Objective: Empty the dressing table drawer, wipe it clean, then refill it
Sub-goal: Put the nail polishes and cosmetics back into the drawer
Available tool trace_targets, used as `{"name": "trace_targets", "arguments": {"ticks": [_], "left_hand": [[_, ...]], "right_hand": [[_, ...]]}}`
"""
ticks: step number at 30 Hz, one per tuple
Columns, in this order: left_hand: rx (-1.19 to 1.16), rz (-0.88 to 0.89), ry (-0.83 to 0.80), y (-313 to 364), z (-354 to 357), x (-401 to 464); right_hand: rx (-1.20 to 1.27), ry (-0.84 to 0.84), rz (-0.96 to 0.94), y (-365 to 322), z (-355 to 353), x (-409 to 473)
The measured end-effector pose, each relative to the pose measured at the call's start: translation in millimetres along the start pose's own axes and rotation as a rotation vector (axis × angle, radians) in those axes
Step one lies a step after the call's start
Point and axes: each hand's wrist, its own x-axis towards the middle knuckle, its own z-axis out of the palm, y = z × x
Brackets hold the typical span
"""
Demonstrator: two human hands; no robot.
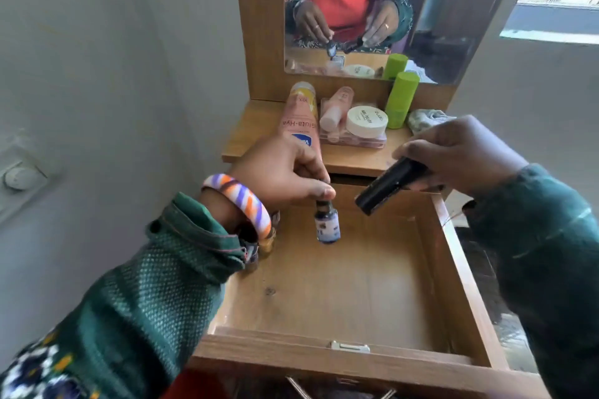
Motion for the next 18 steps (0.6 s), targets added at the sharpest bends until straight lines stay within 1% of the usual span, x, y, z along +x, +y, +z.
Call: {"name": "trace_targets", "arguments": {"ticks": [4, 6, 11, 15, 18], "left_hand": [[-0.056, -0.029, -0.125, -4.3, 38.2, -2.5], [-0.173, -0.054, -0.154, -7.3, 54.9, -4.1], [-0.350, -0.149, -0.126, -14.7, 83.1, -4.5], [-0.512, -0.214, -0.126, -16.1, 91.3, -6.8], [-0.524, -0.219, -0.138, -15.8, 93.4, -7.7]], "right_hand": [[-0.039, -0.147, 0.071, 24.4, 11.5, -10.7], [-0.079, -0.178, 0.102, 35.3, 19.1, -17.1], [-0.098, -0.211, 0.177, 59.1, 28.5, -25.0], [-0.105, -0.228, 0.188, 64.9, 24.0, -27.8], [-0.122, -0.261, 0.181, 66.2, 22.6, -29.9]]}}
